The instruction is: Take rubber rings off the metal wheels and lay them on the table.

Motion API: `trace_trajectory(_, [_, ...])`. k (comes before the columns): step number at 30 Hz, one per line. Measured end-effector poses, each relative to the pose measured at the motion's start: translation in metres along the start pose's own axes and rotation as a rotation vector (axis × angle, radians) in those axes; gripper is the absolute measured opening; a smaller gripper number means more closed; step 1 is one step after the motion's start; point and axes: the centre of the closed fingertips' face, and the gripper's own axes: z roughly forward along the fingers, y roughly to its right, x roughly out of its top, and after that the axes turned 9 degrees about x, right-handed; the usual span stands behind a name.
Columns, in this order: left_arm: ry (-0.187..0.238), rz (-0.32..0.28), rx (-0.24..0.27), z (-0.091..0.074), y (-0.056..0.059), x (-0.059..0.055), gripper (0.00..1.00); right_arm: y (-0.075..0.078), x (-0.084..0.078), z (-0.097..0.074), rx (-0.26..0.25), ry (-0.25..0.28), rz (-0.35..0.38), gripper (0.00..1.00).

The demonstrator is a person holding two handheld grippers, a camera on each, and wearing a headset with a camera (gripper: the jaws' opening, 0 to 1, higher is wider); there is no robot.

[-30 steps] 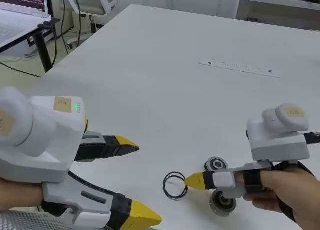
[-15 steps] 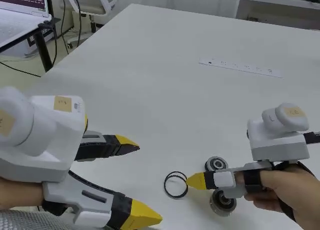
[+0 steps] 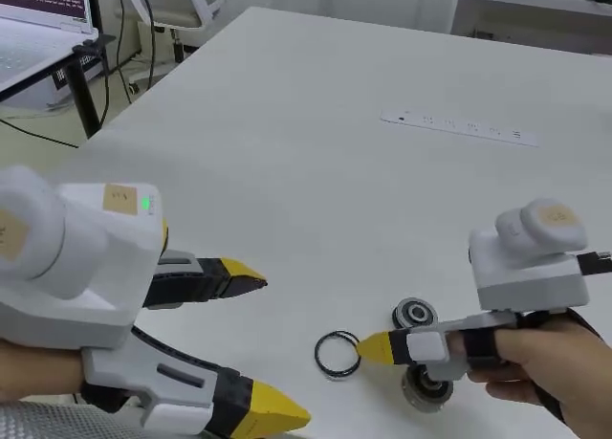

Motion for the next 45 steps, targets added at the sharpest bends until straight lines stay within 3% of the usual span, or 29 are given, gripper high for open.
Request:
trace_trajectory(16, [-0.003, 0.005, 0.0, -0.0001, 0.0003, -0.0008, 0.75, 0.0017, -0.0005, 0.0033, -0.002, -0.03, -0.071, 0.11])
trace_trajectory(26, [-0.006, 0.009, 0.002, 0.0, -0.0002, -0.0017, 0.75, 0.0, -0.0023, 0.0064, -0.024, -0.067, -0.168, 0.13])
trace_trajectory(30, [-0.006, 0.01, 0.004, 0.0001, -0.0005, -0.0018, 0.74, -0.0024, -0.0005, 0.0071, -0.011, -0.055, -0.162, 0.14])
trace_trajectory(36, [-0.007, 0.009, 0.006, 0.0001, -0.001, -0.0021, 0.75, 0.0007, -0.0034, 0.0073, -0.036, -0.081, -0.214, 0.14])
trace_trajectory(45, [-0.011, 0.015, 0.003, 0.0002, -0.0003, -0.0023, 0.74, 0.0027, 0.0023, 0.0009, -0.055, -0.074, -0.251, 0.16])
